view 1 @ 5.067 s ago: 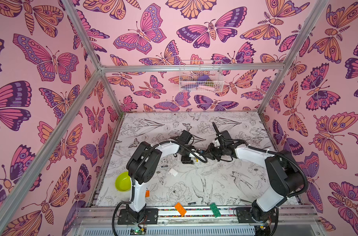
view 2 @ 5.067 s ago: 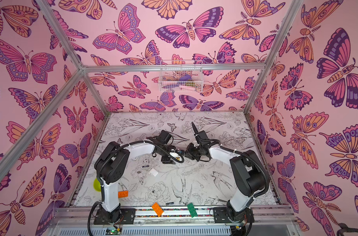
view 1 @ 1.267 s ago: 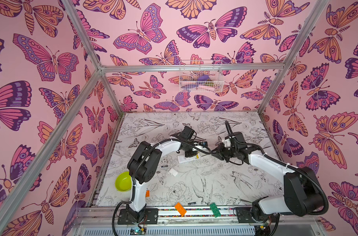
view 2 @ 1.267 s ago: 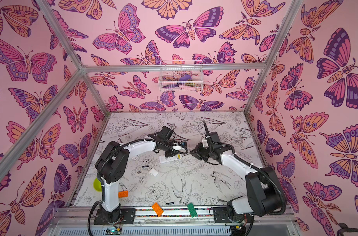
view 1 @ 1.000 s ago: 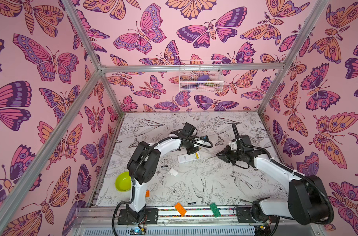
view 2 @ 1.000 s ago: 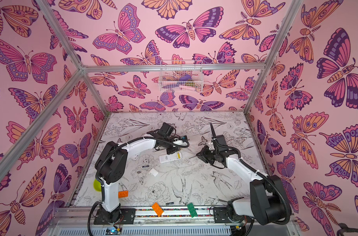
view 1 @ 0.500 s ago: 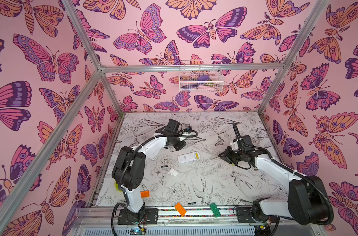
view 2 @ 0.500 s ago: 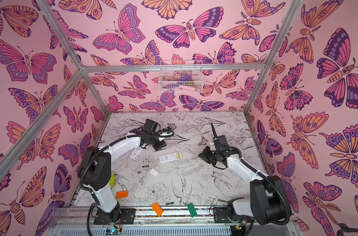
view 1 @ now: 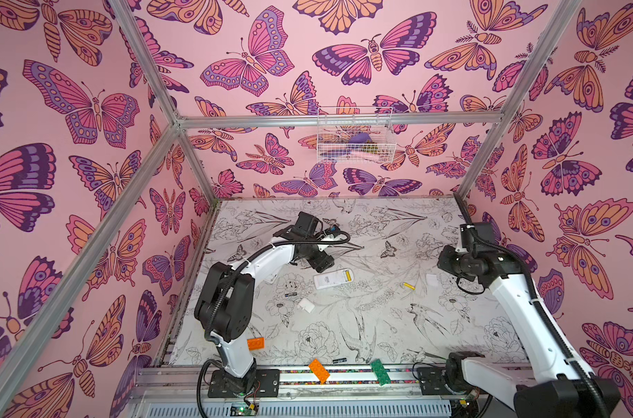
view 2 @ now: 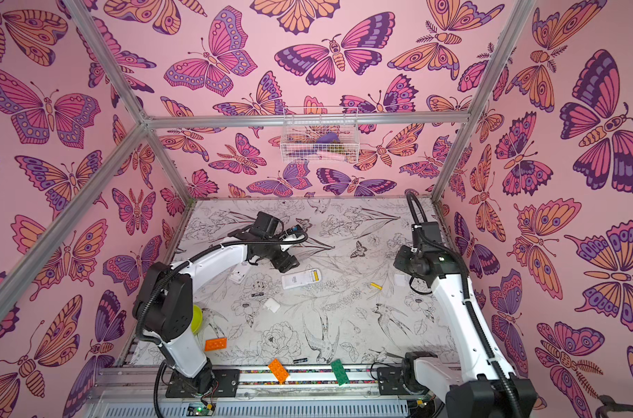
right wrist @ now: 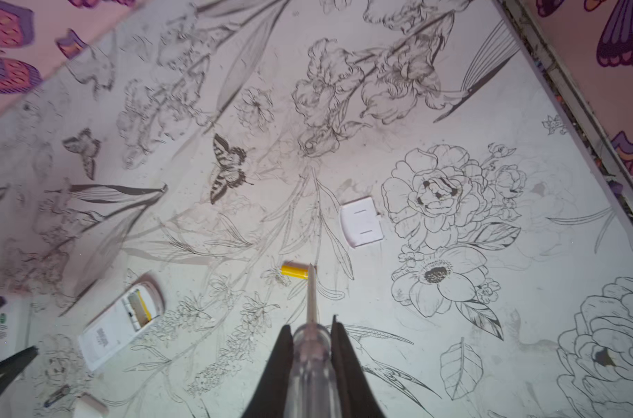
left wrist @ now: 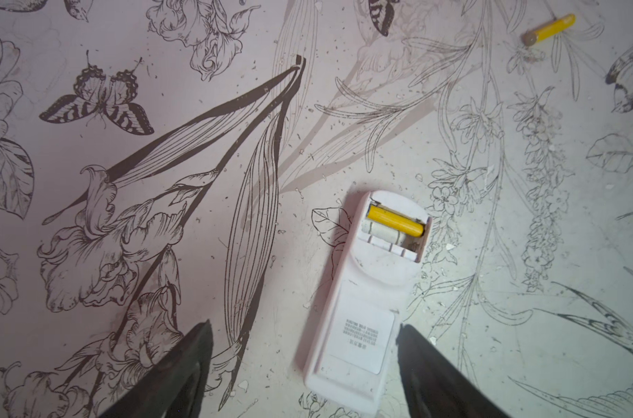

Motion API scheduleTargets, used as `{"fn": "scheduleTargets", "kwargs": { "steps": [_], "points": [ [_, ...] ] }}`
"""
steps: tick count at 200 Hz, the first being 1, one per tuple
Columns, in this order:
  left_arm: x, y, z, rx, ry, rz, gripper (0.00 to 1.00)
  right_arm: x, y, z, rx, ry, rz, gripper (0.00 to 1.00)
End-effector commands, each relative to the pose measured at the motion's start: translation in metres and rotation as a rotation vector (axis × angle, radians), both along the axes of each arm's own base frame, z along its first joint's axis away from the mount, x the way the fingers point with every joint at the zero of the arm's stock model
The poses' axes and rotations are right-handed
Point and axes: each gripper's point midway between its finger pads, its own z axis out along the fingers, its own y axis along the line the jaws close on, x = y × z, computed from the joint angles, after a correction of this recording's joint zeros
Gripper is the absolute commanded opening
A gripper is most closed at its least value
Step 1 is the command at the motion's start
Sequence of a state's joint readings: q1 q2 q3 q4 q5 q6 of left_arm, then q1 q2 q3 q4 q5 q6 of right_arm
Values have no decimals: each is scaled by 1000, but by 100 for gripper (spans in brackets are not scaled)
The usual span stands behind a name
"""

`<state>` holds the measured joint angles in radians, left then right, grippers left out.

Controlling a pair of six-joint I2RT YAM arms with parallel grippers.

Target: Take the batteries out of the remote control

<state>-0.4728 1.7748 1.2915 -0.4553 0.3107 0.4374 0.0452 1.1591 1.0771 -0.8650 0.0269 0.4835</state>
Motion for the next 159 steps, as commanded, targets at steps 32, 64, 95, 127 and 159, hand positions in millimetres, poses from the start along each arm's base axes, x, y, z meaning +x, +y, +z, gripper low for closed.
{"fn": "scheduleTargets", "kwargs": {
  "steps": [32,64,95,127,159],
  "points": [
    [6,37,-15,148,-58,43,90,32,32,-13,143,-43,117,0],
    [19,63,-35,282,-156,42,100,61,39,-19,190,-123,108,0],
    [23,73,-42,320,-194,45,100,89,49,-26,253,-183,110,0],
    [29,83,-52,353,-210,51,100,110,56,-38,268,-220,101,0],
    [31,80,-66,368,-182,38,100,120,63,-57,286,-214,97,3]
  ]
}}
